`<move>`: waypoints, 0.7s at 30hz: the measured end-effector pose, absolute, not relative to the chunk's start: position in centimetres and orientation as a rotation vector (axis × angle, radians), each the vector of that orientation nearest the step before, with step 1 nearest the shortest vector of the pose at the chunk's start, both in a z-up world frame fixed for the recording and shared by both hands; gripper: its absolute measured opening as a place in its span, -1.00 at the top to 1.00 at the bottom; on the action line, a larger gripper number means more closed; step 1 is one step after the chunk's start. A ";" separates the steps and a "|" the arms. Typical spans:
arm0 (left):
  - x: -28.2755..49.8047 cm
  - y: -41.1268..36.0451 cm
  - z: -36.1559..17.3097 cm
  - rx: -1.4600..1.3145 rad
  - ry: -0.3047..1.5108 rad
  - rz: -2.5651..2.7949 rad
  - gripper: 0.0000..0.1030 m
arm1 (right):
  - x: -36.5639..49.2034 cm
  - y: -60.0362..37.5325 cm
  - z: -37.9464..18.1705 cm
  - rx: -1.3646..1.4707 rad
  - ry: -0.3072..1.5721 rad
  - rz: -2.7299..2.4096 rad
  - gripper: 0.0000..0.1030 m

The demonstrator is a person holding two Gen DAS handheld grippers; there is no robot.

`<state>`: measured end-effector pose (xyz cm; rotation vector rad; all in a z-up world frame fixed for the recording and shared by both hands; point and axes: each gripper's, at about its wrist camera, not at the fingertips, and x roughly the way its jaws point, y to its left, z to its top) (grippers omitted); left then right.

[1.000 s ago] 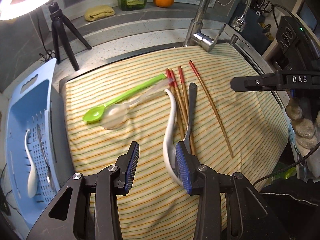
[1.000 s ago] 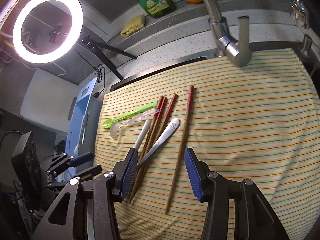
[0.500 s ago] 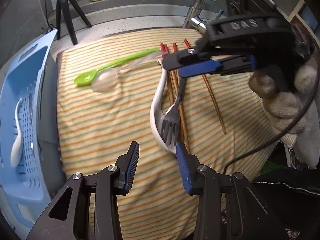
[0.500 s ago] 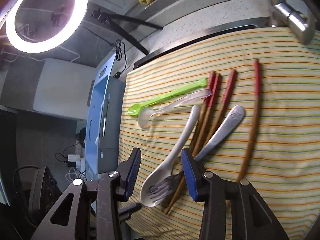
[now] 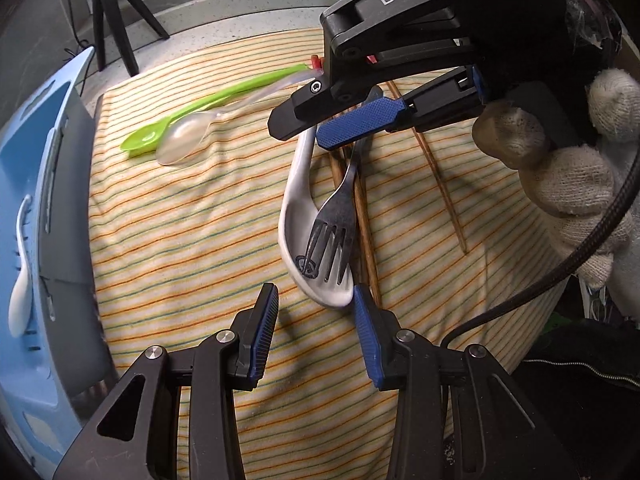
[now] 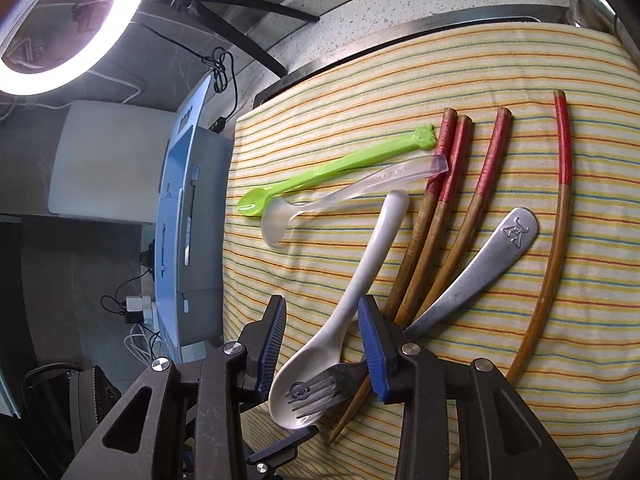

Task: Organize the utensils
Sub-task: 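Lower the right gripper onto the white logo spoon's handle and close, then lift the white logo spoon off the mat with the right gripper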

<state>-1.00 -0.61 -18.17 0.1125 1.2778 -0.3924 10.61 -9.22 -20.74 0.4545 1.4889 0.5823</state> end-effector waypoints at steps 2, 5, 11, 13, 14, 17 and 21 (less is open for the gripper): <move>-0.8 -0.4 -18.3 0.117 1.276 -0.386 0.28 | 10.7 -9.2 -20.8 0.453 1.492 0.582 0.34; -0.5 0.0 -18.5 0.114 1.275 -0.377 0.28 | 10.8 -9.1 -20.9 0.447 1.495 0.578 0.34; 0.0 1.0 -18.4 0.140 1.266 -0.347 0.28 | 11.0 -8.3 -21.7 0.434 1.510 0.572 0.38; 0.0 1.4 -18.4 0.145 1.260 -0.341 0.28 | 11.1 -8.0 -21.8 0.431 1.510 0.571 0.43; 0.0 1.5 -18.3 0.148 1.259 -0.336 0.28 | 11.1 -7.9 -21.8 0.429 1.509 0.572 0.45; 0.0 2.0 -18.4 0.154 1.258 -0.324 0.28 | 11.3 -7.3 -21.8 0.417 1.509 0.575 0.47; 0.0 2.0 -18.7 0.180 1.263 -0.332 0.28 | 11.4 -6.6 -21.8 0.402 1.509 0.578 0.51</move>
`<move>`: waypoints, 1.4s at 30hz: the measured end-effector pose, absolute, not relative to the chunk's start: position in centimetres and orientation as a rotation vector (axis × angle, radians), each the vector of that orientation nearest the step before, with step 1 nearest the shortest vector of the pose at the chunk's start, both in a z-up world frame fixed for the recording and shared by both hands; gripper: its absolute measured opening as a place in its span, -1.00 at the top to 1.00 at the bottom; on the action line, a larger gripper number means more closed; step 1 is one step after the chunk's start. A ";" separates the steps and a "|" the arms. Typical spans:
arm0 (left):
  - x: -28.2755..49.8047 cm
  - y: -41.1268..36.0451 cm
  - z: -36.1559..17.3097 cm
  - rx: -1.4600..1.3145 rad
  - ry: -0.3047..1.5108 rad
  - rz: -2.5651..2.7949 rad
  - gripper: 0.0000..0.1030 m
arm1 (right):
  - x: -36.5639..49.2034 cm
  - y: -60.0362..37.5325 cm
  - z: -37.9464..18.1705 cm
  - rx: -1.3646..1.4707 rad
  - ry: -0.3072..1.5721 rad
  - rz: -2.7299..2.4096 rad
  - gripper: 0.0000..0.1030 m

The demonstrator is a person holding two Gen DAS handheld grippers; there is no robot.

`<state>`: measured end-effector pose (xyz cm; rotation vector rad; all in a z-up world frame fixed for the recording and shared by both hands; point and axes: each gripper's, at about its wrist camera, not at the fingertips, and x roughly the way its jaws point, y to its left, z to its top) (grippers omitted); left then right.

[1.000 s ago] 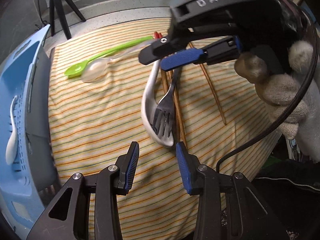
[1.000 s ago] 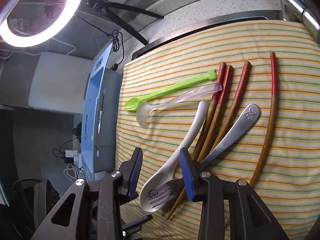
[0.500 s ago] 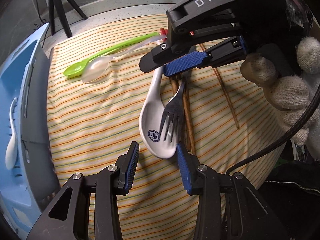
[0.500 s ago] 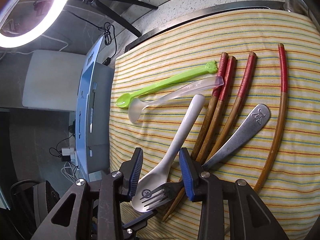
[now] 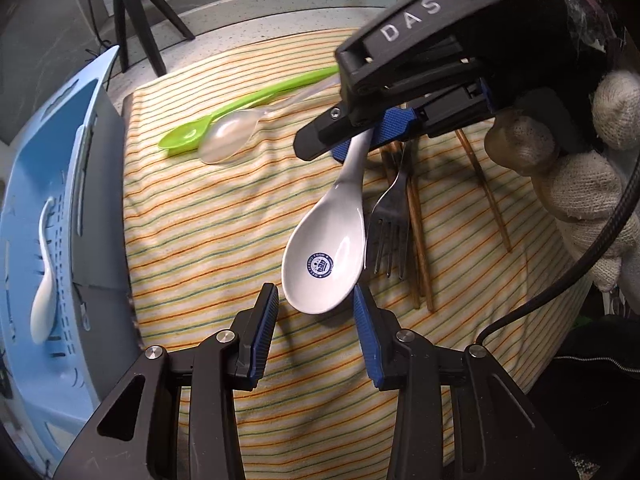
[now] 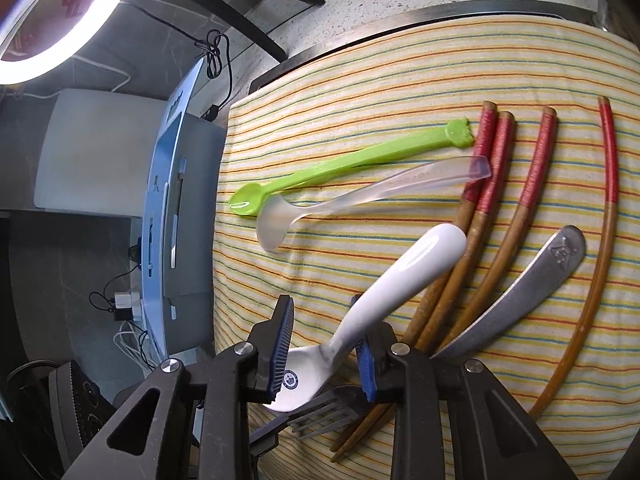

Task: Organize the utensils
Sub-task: 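Lift the white logo spoon off the mat with the right gripper, then carry the white logo spoon into the blue basket and open the right gripper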

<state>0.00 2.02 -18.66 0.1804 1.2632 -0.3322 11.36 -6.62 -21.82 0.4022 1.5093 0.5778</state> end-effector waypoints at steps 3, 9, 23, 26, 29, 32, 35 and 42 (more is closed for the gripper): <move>0.2 1.7 -18.9 0.195 1.268 -0.345 0.28 | 11.4 -6.2 -21.8 0.393 1.509 0.579 0.55; 0.8 1.2 -19.3 0.186 1.273 -0.366 0.27 | 11.2 -5.6 -21.6 0.359 1.496 0.564 0.65; 1.4 4.3 -18.0 0.069 1.232 -0.354 0.28 | 11.1 -3.8 -19.2 0.337 1.449 0.595 0.81; 1.2 5.4 -17.0 0.047 1.206 -0.341 0.28 | 11.1 -2.9 -18.0 0.331 1.433 0.620 0.81; 0.8 6.5 -16.1 0.034 1.186 -0.325 0.28 | 11.1 -1.6 -16.9 0.310 1.415 0.645 0.81; 0.5 7.4 -15.5 0.021 1.167 -0.305 0.29 | 11.3 -0.3 -16.2 0.297 1.407 0.667 0.81; 0.3 8.6 -14.8 0.001 1.148 -0.283 0.29 | 11.5 1.0 -15.6 0.292 1.406 0.692 0.81; -0.2 11.6 -14.1 -0.041 1.120 -0.227 0.29 | 12.1 5.4 -14.3 0.236 1.393 0.743 0.81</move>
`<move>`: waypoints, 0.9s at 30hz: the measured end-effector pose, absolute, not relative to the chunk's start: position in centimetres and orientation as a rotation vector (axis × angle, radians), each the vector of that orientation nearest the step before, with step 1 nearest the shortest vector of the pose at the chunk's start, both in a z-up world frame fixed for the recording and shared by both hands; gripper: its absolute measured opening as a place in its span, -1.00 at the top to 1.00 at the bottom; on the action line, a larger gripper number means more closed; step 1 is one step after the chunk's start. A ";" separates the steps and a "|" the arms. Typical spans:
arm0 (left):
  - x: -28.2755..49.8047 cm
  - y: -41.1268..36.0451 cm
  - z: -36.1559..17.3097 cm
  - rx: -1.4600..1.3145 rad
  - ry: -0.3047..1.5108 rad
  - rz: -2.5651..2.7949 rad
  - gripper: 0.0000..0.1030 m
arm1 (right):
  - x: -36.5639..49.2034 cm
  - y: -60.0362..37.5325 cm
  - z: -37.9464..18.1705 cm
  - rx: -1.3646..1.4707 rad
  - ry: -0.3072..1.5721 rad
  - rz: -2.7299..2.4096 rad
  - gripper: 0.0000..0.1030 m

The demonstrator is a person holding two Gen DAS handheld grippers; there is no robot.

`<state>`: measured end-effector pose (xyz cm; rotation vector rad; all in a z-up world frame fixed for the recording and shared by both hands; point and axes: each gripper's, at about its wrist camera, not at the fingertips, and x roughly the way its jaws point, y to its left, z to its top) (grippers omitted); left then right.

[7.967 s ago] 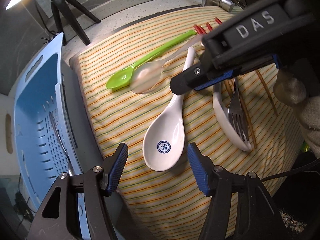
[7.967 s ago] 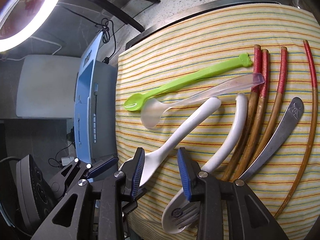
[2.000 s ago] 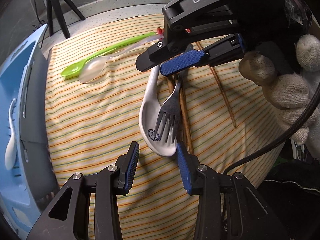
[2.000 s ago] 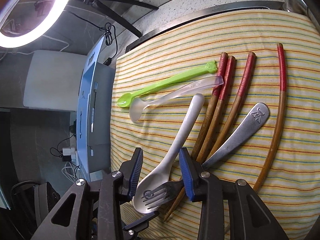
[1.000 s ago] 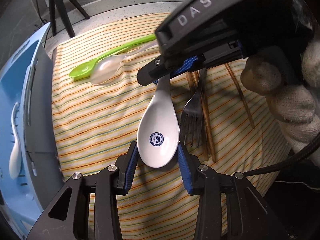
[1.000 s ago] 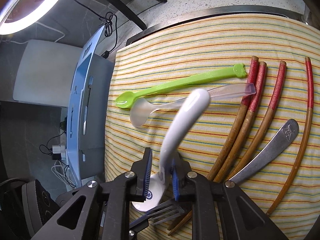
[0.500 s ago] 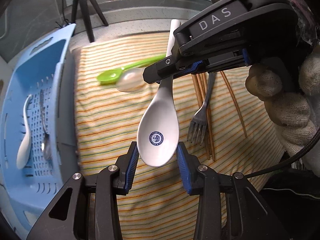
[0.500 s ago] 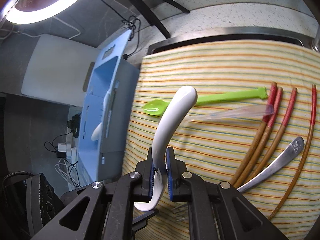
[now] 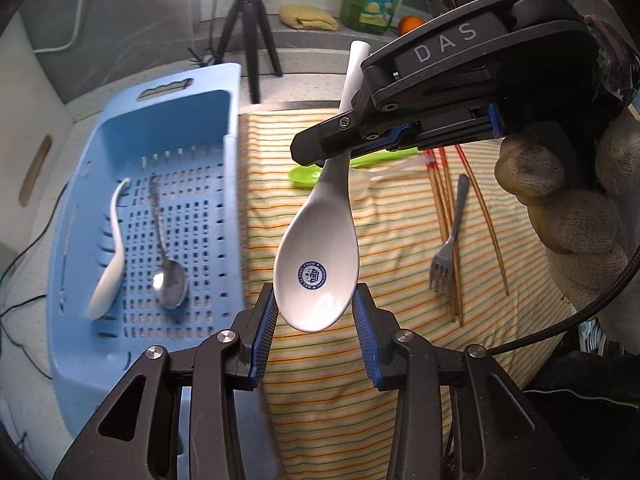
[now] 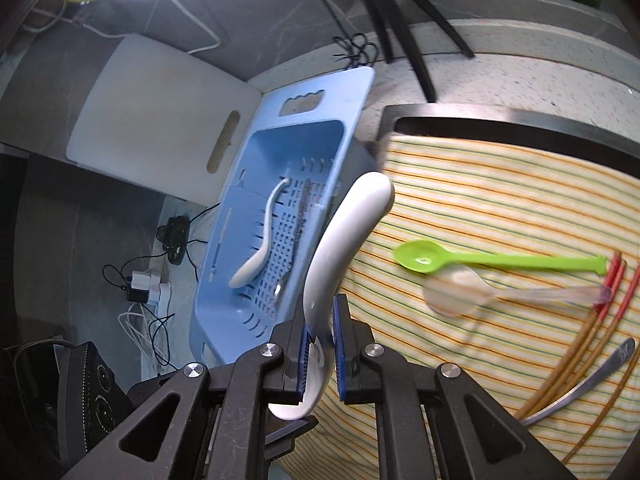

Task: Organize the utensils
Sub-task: 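Carry the white logo spoon into the blue basket and open the right gripper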

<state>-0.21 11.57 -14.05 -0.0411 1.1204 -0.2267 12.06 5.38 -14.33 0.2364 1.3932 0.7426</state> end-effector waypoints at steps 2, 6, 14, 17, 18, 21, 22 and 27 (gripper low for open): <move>-0.3 12.6 -13.9 -0.050 1.115 -0.211 0.30 | 12.4 6.5 -14.3 0.225 1.396 0.754 0.81; -0.6 14.4 -14.0 -0.074 1.114 -0.175 0.30 | 12.9 9.1 -14.4 0.189 1.403 0.775 0.81; -0.9 18.0 -15.1 -0.139 1.144 -0.117 0.30 | 12.9 13.5 -16.3 0.106 1.436 0.798 0.82; -0.9 19.0 -15.5 -0.141 1.158 -0.095 0.30 | 12.9 14.8 -17.2 0.087 1.454 0.801 0.82; -0.9 19.3 -15.6 -0.155 1.163 -0.093 0.30 | 12.9 15.2 -17.5 0.078 1.457 0.802 0.82; -1.0 20.0 -16.0 -0.173 1.177 -0.085 0.30 | 12.9 16.1 -18.1 0.059 1.471 0.804 0.82; -1.1 20.1 -16.1 -0.176 1.183 -0.084 0.30 | 12.9 16.4 -18.3 0.054 1.475 0.804 0.82; -1.0 20.4 -16.9 -0.187 1.211 -0.087 0.31 | 12.7 17.2 -19.2 0.026 1.491 0.793 0.82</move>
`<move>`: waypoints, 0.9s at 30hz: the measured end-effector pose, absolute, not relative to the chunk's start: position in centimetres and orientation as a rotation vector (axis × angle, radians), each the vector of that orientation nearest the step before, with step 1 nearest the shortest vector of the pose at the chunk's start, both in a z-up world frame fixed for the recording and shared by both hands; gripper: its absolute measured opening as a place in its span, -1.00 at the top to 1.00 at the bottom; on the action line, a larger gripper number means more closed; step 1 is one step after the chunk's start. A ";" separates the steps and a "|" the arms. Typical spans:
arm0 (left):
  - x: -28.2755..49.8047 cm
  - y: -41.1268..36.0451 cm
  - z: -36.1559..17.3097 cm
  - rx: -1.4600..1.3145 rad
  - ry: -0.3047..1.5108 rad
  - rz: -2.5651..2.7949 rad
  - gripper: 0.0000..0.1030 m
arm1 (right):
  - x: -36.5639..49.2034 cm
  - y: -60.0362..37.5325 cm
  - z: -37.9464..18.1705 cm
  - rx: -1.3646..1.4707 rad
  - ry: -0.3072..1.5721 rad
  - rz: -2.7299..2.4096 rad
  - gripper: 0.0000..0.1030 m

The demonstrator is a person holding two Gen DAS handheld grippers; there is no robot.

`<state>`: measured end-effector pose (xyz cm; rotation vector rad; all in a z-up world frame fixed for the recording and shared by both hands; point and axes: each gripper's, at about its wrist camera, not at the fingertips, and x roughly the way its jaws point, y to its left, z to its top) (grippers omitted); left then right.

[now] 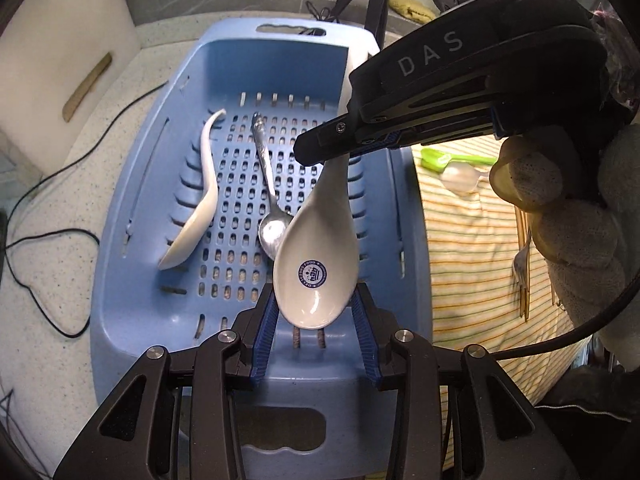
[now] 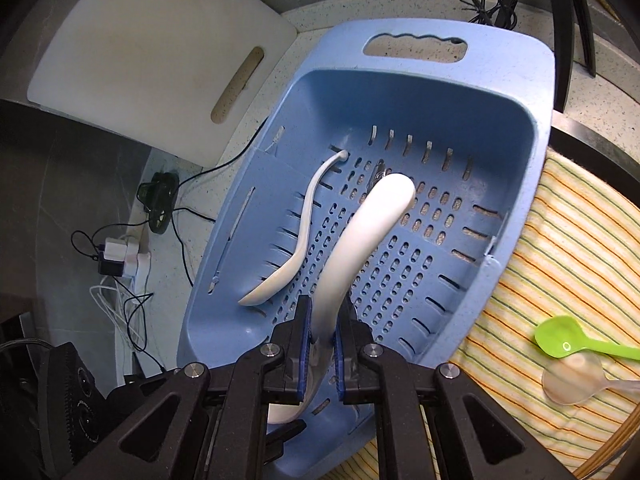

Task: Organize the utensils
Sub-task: 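Carry the white logo spoon into the blue basket and open the right gripper, then move both grippers back over the mat toward the green spoon and chopsticks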

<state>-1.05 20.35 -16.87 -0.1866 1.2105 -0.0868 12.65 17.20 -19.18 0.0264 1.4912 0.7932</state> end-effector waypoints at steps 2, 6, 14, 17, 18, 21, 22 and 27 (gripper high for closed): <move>-0.8 20.4 -17.3 -0.189 1.221 -0.091 0.31 | 12.6 17.5 -19.4 0.018 1.496 0.783 0.82; -0.4 20.3 -17.5 -0.190 1.230 -0.105 0.31 | 12.9 17.4 -19.7 0.017 1.506 0.751 0.77; 0.1 20.2 -17.2 -0.188 1.227 -0.105 0.32 | 12.8 17.0 -18.9 0.015 1.496 0.747 0.67; 0.0 20.1 -16.9 -0.185 1.219 -0.101 0.32 | 12.6 16.8 -18.2 0.020 1.479 0.760 0.61; -0.2 20.1 -16.7 -0.183 1.216 -0.101 0.32 | 12.6 16.6 -17.9 0.028 1.472 0.764 0.58; -0.4 19.9 -16.3 -0.173 1.207 -0.102 0.32 | 12.6 15.7 -17.2 0.056 1.461 0.773 0.56; -0.4 19.8 -16.1 -0.167 1.203 -0.104 0.32 | 12.5 15.1 -16.8 0.068 1.454 0.776 0.56; -0.5 18.9 -15.1 -0.139 1.184 -0.116 0.32 | 12.2 12.2 -15.2 0.089 1.398 0.772 0.46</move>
